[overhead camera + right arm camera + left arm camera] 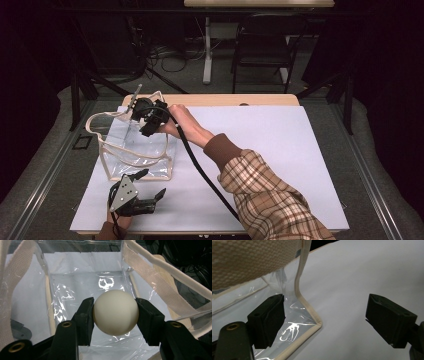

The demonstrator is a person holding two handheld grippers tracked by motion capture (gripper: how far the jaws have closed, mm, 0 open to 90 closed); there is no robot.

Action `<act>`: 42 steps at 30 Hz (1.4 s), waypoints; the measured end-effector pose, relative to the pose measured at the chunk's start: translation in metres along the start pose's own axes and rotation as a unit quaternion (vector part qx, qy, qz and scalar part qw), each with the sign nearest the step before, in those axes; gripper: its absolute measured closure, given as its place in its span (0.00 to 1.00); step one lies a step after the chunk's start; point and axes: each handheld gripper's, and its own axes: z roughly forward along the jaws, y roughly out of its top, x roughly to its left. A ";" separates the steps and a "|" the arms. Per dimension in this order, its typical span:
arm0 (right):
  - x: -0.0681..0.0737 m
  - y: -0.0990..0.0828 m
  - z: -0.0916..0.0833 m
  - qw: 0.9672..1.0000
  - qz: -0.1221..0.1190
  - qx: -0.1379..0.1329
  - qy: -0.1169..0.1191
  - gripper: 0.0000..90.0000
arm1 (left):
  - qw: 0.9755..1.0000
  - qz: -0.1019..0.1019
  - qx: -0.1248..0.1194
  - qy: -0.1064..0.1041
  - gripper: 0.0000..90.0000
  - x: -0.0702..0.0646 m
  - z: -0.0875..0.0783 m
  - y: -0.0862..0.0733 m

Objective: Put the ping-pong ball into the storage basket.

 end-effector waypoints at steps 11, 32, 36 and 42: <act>0.002 0.000 0.006 1.000 -0.002 0.013 0.005 0.56 | 1.000 -0.001 -0.001 0.000 0.18 0.000 0.000 0.000; -0.005 -0.010 -0.020 0.998 0.031 -0.043 0.027 0.16 | 1.000 0.000 0.000 0.000 0.18 0.000 0.000 0.000; -0.007 -0.016 -0.028 0.998 0.035 -0.048 0.029 0.15 | 1.000 -0.002 -0.001 0.000 0.18 -0.001 0.000 0.000; -0.009 -0.025 -0.040 0.997 0.039 -0.060 0.029 0.10 | 1.000 0.000 0.001 -0.001 0.18 0.000 0.000 0.000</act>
